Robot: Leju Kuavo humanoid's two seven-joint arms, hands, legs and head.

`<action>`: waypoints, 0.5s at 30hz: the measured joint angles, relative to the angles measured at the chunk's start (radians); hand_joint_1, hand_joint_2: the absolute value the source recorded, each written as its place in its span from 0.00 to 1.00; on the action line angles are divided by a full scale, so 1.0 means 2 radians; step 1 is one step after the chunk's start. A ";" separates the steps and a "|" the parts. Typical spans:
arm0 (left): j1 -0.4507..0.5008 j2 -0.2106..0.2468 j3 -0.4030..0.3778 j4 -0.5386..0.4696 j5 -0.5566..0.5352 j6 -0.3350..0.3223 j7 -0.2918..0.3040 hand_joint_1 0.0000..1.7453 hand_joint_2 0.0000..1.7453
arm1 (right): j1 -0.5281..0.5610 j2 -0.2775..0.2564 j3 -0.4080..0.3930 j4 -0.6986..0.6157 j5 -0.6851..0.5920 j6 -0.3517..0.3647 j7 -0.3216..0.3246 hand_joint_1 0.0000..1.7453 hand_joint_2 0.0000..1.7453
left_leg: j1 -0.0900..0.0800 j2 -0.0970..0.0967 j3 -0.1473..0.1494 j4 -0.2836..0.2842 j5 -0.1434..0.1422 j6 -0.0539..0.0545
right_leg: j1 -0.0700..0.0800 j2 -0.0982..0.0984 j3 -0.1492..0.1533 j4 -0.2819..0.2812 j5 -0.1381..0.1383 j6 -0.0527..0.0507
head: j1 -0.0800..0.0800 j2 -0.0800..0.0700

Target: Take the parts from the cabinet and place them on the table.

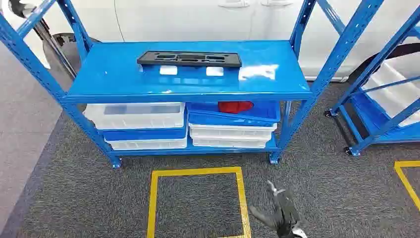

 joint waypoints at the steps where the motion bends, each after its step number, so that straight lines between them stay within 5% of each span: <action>1: -0.001 0.000 -0.001 0.001 0.003 0.000 -0.002 0.00 0.00 | -0.005 0.000 0.006 -0.017 -0.003 -0.002 -0.005 0.00 1.00 | 0.000 0.000 0.000 0.003 -0.003 -0.003 | -0.001 0.000 0.018 -0.042 0.018 -0.001 | 0.000 0.000; 2: -0.002 0.000 -0.001 0.003 0.007 0.002 -0.004 0.00 0.00 | -0.012 0.000 0.013 -0.030 -0.005 -0.005 -0.007 0.00 1.00 | -0.003 0.000 -0.005 0.006 -0.006 -0.007 | 0.003 0.001 0.022 -0.051 0.007 -0.003 | 0.000 0.000; 7: -0.007 -0.001 -0.002 0.007 0.020 0.004 -0.009 0.00 0.00 | -0.037 0.000 0.056 -0.102 -0.004 -0.037 -0.019 0.00 1.00 | 0.001 0.001 -0.006 0.009 -0.009 -0.021 | 0.003 0.001 0.020 -0.057 0.011 -0.021 | 0.000 0.000; 10: -0.011 -0.001 -0.003 0.010 0.028 0.005 -0.013 0.00 0.00 | -0.061 0.001 0.095 -0.123 0.017 -0.068 -0.023 0.00 1.00 | 0.001 0.003 -0.052 0.105 -0.060 -0.026 | 0.004 -0.001 0.020 -0.058 0.011 -0.026 | 0.000 0.000; 12: -0.012 -0.001 -0.006 0.012 0.031 0.005 -0.014 0.00 0.00 | -0.071 0.003 0.121 -0.128 0.035 -0.088 -0.023 0.00 1.00 | 0.001 0.003 -0.084 0.163 -0.073 -0.028 | 0.006 -0.002 0.021 -0.057 0.010 -0.028 | 0.000 0.000; 13: -0.012 -0.001 -0.007 0.012 0.033 0.005 -0.014 0.00 0.00 | -0.077 0.005 0.133 -0.129 0.043 -0.098 -0.023 0.00 1.00 | 0.001 0.004 -0.084 0.158 -0.061 -0.027 | 0.007 -0.002 0.021 -0.057 0.010 -0.028 | 0.000 0.000; 15: -0.013 -0.001 -0.008 0.013 0.034 0.006 -0.015 0.00 0.00 | -0.090 0.010 0.157 -0.134 0.062 -0.119 -0.023 0.00 1.00 | 0.001 0.004 -0.056 0.088 -0.015 -0.024 | 0.007 -0.002 0.024 -0.057 0.009 -0.027 | 0.000 0.000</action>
